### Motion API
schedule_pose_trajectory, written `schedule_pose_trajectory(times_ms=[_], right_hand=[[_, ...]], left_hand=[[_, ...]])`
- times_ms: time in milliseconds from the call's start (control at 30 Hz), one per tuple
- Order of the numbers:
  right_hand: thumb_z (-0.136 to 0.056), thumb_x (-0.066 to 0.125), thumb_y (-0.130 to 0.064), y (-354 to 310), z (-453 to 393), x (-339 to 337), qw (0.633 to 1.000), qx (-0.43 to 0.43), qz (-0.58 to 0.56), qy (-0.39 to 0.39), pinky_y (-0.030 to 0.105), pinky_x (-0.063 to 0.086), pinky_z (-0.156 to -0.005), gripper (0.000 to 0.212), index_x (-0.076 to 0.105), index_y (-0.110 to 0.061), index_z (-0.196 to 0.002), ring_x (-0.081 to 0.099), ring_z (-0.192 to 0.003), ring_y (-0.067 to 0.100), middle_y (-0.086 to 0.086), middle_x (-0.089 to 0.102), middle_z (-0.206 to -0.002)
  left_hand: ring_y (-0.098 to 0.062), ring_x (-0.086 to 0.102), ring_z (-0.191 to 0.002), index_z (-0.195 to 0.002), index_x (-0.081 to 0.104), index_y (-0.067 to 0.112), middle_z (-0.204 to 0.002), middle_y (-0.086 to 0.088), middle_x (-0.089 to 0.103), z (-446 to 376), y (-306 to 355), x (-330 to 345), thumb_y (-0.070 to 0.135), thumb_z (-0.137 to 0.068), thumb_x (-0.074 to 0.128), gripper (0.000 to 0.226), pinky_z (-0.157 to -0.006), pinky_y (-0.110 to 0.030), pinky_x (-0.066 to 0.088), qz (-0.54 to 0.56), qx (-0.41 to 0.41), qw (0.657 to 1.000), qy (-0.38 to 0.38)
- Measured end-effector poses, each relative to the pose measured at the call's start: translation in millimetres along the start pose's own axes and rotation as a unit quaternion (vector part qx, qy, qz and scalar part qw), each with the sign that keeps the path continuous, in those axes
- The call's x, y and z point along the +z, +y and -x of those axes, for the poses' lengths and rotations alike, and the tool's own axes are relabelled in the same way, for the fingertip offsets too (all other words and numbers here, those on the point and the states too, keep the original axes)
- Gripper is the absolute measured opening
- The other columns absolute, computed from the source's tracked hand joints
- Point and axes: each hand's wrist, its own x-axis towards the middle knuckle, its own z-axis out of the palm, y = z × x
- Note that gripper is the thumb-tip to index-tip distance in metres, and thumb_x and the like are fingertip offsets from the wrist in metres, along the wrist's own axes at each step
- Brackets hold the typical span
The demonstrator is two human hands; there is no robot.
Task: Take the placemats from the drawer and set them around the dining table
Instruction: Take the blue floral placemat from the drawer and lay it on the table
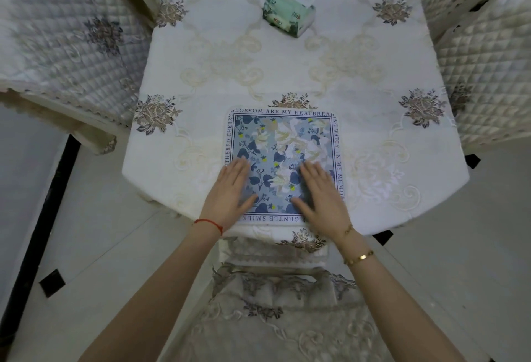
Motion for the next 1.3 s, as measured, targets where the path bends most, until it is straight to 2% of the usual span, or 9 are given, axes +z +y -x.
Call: schedule_pose_trajectory(times_ms=[100, 200, 400, 633, 733, 833, 933, 1167, 1300], right_hand=[[-0.097, 0.044, -0.052, -23.5, 7.0, 22.4, 0.999, -0.034, -0.018, -0.026, 0.041, 0.006, -0.122, 0.074, 0.011, -0.018, -0.155, -0.006, -0.149, 0.013, -0.002, 0.007, -0.162], [-0.098, 0.041, -0.054, -26.7, 14.1, 30.3, 0.999, -0.022, -0.029, -0.019, 0.039, 0.005, -0.122, 0.073, 0.011, -0.019, -0.155, -0.004, -0.149, 0.012, -0.004, 0.009, -0.162], [-0.095, 0.046, -0.056, 8.6, 41.0, 10.2, 0.999, 0.021, -0.048, -0.008, 0.032, 0.001, -0.122, 0.076, 0.012, -0.024, -0.155, -0.003, -0.149, 0.007, -0.008, 0.008, -0.162], [-0.095, 0.04, -0.056, 36.5, 60.0, -2.7, 0.997, 0.061, -0.044, 0.012, 0.039, 0.006, -0.122, 0.074, 0.015, -0.019, -0.154, -0.002, -0.149, 0.008, -0.007, 0.009, -0.162], [-0.096, 0.042, -0.054, 29.3, 49.5, -5.0, 0.997, 0.053, -0.041, 0.026, 0.038, 0.005, -0.123, 0.073, 0.017, -0.018, -0.154, -0.001, -0.149, 0.011, -0.004, 0.01, -0.161], [-0.097, 0.043, -0.054, 11.7, 18.6, -6.7, 0.999, 0.024, -0.025, 0.016, 0.032, 0.0, -0.122, 0.073, 0.016, -0.019, -0.154, -0.001, -0.15, 0.014, -0.004, 0.009, -0.161], [-0.098, 0.044, -0.05, -1.6, -19.1, -0.7, 1.0, -0.011, -0.01, -0.011, 0.036, 0.002, -0.122, 0.071, 0.015, -0.017, -0.154, -0.002, -0.149, 0.017, 0.0, 0.009, -0.161], [-0.096, 0.041, -0.055, 3.1, -54.8, 5.9, 0.999, -0.036, 0.002, -0.041, 0.035, 0.001, -0.122, 0.074, 0.013, -0.018, -0.155, -0.001, -0.149, 0.015, -0.002, 0.008, -0.162], [-0.094, 0.04, -0.061, 25.7, -41.6, -2.4, 0.999, -0.008, 0.008, -0.034, 0.032, -0.001, -0.121, 0.078, 0.008, -0.024, -0.155, -0.002, -0.149, 0.011, -0.006, 0.005, -0.162]], left_hand=[[-0.013, -0.005, -0.148, -0.153, 0.005, 0.015, -0.161, 0.0, 0.001, 13.4, 17.3, 13.7, 0.056, -0.094, 0.033, 0.078, -0.122, -0.034, 0.002, 0.006, 0.001, 1.0, -0.028], [-0.011, -0.007, -0.147, -0.153, 0.004, 0.016, -0.161, 0.002, 0.0, 23.2, 17.6, 21.8, 0.059, -0.094, 0.029, 0.078, -0.121, -0.031, 0.0, 0.01, -0.011, 1.0, -0.025], [-0.008, -0.008, -0.147, -0.153, 0.001, 0.019, -0.161, 0.004, -0.005, 35.6, 0.9, 14.3, 0.066, -0.091, 0.023, 0.082, -0.121, -0.029, -0.001, 0.01, -0.014, 1.0, -0.022], [-0.01, -0.008, -0.146, -0.153, 0.004, 0.013, -0.16, 0.001, -0.003, 48.7, -9.7, 9.3, 0.07, -0.086, 0.015, 0.089, -0.118, -0.028, -0.005, -0.009, -0.04, 0.999, -0.027], [-0.011, -0.009, -0.147, -0.153, 0.003, 0.014, -0.159, 0.001, -0.005, 41.1, -4.5, 5.3, 0.069, -0.088, 0.017, 0.086, -0.119, -0.028, -0.007, -0.011, -0.025, 0.999, -0.02], [-0.014, -0.008, -0.148, -0.153, 0.003, 0.013, -0.16, -0.001, -0.004, 16.9, 3.1, 3.3, 0.061, -0.093, 0.031, 0.082, -0.12, -0.03, -0.004, -0.021, -0.008, 0.999, -0.028], [-0.015, -0.007, -0.148, -0.153, 0.001, 0.013, -0.161, -0.002, -0.002, -14.1, 9.6, 2.6, 0.055, -0.095, 0.039, 0.081, -0.121, -0.031, -0.002, -0.022, -0.004, 0.998, -0.053], [-0.013, -0.007, -0.148, -0.153, -0.005, 0.016, -0.161, 0.0, -0.008, -49.3, 12.6, 2.8, 0.063, -0.093, 0.033, 0.085, -0.121, -0.032, 0.0, -0.037, 0.003, 0.998, -0.059], [-0.016, 0.003, -0.149, -0.153, 0.004, 0.012, -0.161, -0.003, 0.003, -39.9, -0.6, 3.2, 0.071, -0.089, 0.024, 0.089, -0.121, -0.032, 0.004, -0.068, -0.004, 0.997, -0.027]])
